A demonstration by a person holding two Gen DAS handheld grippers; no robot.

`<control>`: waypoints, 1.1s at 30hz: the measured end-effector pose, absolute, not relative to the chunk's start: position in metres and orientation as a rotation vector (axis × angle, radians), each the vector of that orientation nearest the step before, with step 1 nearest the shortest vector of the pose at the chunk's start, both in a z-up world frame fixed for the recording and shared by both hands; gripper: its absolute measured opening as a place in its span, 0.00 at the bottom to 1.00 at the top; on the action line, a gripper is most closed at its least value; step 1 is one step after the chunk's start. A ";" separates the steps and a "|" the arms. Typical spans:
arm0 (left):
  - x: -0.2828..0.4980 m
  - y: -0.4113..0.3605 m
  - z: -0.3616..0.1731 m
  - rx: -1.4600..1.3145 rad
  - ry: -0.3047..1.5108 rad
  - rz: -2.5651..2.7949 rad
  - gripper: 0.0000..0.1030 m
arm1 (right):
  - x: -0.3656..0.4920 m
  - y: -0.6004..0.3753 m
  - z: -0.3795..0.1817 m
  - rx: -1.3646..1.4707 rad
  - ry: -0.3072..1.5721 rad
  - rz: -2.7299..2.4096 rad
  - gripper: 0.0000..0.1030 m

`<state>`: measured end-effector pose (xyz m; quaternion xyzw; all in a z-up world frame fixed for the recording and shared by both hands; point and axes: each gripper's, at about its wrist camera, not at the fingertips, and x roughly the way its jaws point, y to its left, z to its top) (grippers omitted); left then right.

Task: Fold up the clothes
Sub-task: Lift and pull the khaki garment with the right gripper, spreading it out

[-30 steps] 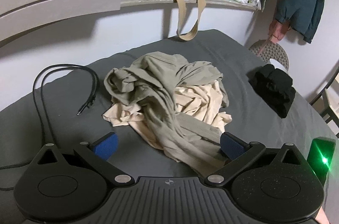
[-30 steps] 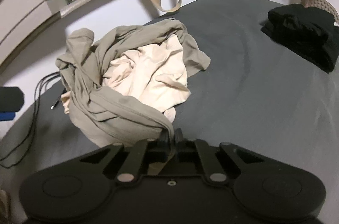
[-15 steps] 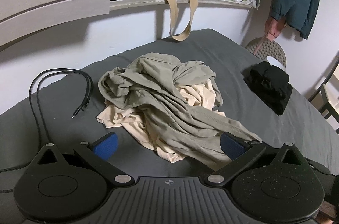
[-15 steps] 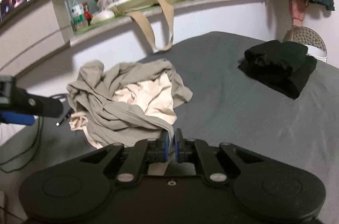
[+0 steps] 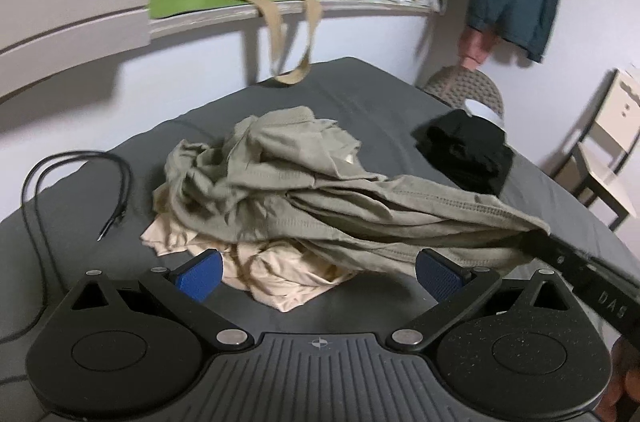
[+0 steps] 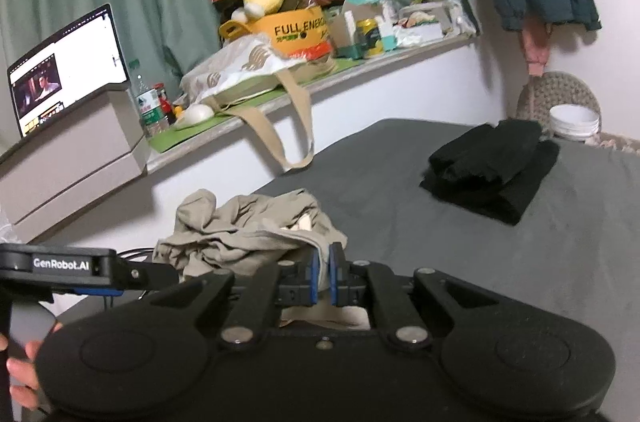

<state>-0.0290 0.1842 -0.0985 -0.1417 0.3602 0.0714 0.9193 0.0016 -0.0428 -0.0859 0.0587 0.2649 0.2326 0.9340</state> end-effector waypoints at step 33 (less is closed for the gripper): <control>-0.021 0.121 -0.093 -0.070 0.786 -0.029 1.00 | -0.003 -0.175 -0.096 0.110 0.583 0.310 0.06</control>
